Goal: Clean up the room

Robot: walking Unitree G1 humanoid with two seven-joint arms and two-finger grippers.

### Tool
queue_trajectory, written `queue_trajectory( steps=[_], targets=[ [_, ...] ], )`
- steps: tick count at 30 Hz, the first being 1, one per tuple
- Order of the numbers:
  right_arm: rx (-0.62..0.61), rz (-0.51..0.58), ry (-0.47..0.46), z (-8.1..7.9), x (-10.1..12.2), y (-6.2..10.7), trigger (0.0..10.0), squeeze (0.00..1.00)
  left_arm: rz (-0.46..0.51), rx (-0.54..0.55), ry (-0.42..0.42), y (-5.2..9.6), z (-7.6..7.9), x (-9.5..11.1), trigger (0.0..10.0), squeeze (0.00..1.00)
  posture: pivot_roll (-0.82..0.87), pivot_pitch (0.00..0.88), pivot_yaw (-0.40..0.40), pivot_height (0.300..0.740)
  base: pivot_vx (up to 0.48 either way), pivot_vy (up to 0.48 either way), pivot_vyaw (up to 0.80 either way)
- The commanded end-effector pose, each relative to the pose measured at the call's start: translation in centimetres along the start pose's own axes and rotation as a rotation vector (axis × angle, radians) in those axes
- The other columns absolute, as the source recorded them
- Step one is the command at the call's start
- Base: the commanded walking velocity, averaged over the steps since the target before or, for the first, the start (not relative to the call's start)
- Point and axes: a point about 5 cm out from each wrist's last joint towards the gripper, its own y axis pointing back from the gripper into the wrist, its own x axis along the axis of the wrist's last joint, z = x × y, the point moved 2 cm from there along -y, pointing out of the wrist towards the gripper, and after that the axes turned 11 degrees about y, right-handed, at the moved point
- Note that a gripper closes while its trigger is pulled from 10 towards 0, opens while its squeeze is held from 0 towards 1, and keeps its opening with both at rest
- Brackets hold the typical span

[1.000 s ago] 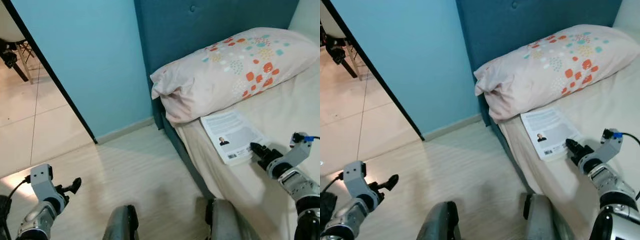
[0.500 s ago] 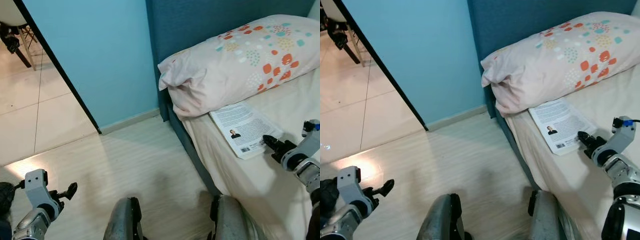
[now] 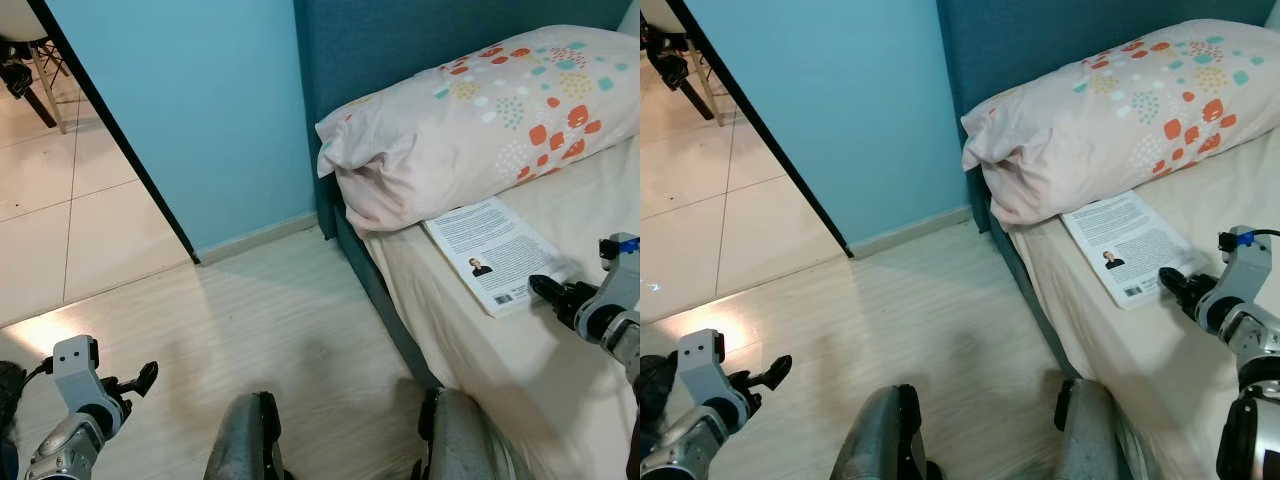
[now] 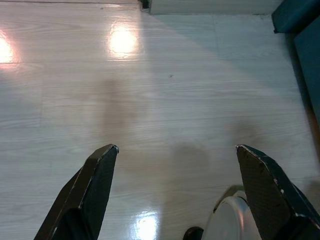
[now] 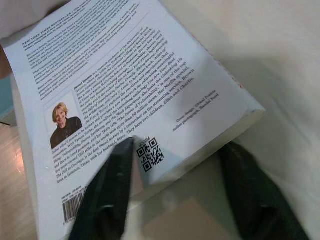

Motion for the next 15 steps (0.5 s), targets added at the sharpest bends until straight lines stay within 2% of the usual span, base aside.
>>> queue_trajectory(
  steps=[1, 7, 10, 13, 14, 15],
  targets=[
    [-0.019, -0.027, 0.011, 0.3, -0.6, 0.1, 10.0, 1.0, -0.029, 0.022, 0.019, 0.3, -0.4, -1.1, 10.0, 0.0, 0.13, 0.263, 0.095, 0.54, 0.0, 0.0, 0.0],
    [-0.085, -0.034, 0.047, 1.2, -0.1, 0.4, 10.0, 1.0, -0.026, 0.017, 0.031, 0.0, 0.2, -1.2, 10.0, 0.0, 0.11, 0.223, 0.089, 0.54, 0.0, 0.0, 0.0],
    [-0.157, -0.014, 0.064, 2.3, 1.6, 0.8, 10.0, 1.0, -0.016, -0.003, 0.057, -0.8, 1.4, -1.1, 10.0, 0.0, 0.1, 0.161, 0.075, 0.54, 0.0, 0.0, 0.0],
    [-0.172, -0.022, 0.087, 2.5, 2.3, 0.9, 10.0, 1.0, -0.012, -0.024, 0.072, -1.2, 2.2, -1.1, 10.0, 0.0, 0.09, 0.13, 0.069, 0.54, 0.0, 0.0, 0.0],
    [-0.184, -0.026, 0.115, 2.7, 3.2, 1.0, 10.0, 0.13, -0.007, -0.047, 0.08, -1.7, 3.1, -0.9, 10.0, 0.0, 0.08, 0.091, 0.065, 0.54, 0.0, 0.0, 0.0],
    [-0.199, 0.006, 0.116, 3.0, 4.6, 1.1, 10.0, 0.0, 0.005, -0.047, 0.078, -2.1, 3.6, -0.4, 10.0, 0.0, 0.07, 0.06, 0.067, 0.54, 0.0, 0.0, 0.0]
  ],
)
